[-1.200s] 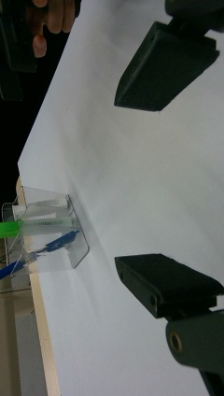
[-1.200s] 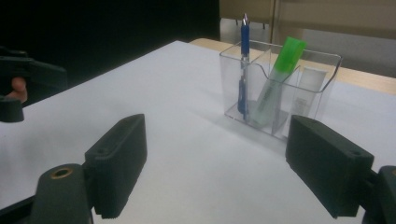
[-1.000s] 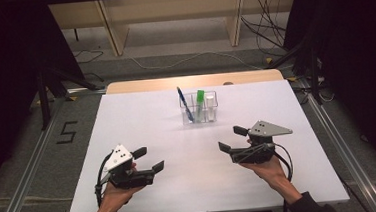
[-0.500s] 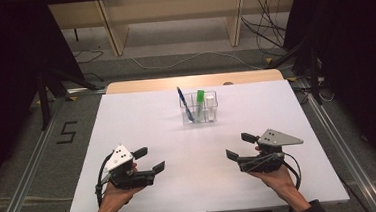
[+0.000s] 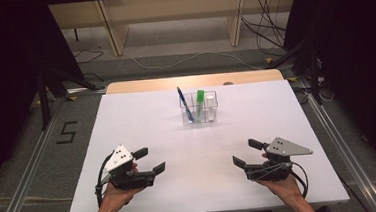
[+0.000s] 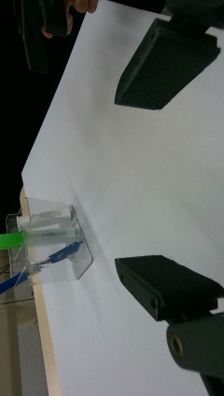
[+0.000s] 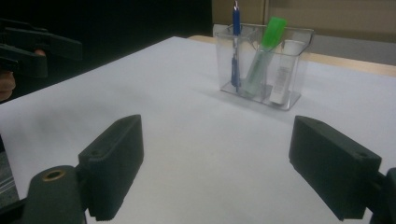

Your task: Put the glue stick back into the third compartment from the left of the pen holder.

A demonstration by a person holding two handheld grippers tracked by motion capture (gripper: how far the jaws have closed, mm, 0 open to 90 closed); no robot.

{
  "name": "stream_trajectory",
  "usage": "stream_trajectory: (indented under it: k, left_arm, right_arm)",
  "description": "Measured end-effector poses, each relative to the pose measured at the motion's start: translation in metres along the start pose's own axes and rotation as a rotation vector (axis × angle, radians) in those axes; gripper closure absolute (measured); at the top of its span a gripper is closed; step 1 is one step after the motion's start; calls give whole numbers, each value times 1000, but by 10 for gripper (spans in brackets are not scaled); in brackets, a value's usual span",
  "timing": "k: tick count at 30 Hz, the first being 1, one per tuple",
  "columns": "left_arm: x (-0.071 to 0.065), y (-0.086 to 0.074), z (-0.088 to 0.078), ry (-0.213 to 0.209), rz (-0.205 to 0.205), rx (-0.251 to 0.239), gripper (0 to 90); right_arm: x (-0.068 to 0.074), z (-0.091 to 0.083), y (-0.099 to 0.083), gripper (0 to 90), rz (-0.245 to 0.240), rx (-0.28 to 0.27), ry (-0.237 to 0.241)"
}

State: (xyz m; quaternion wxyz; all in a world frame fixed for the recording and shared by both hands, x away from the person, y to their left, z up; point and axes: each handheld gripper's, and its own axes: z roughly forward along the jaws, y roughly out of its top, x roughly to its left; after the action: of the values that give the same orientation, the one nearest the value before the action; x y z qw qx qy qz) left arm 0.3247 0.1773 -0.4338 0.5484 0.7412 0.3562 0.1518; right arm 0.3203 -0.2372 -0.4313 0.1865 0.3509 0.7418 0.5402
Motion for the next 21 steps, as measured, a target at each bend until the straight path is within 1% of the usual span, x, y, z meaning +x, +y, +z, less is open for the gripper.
stream_trajectory:
  k: [4,7,10,21]
  left_arm:
    - [-1,0,0,0,4,0,169]
    - [-1,1,-2,-5,0,-9,168]
    - [0,1,-1,-6,-3,-5,168]
    - [0,1,-1,-9,-2,-3,168]
  right_arm:
    - [1,-2,-4,187,-9,8,-7]
    - [1,-3,-5,187,-4,7,-3]
    - [1,-4,-7,187,-3,14,-9]
    - [-1,-4,-7,187,4,3,-14]
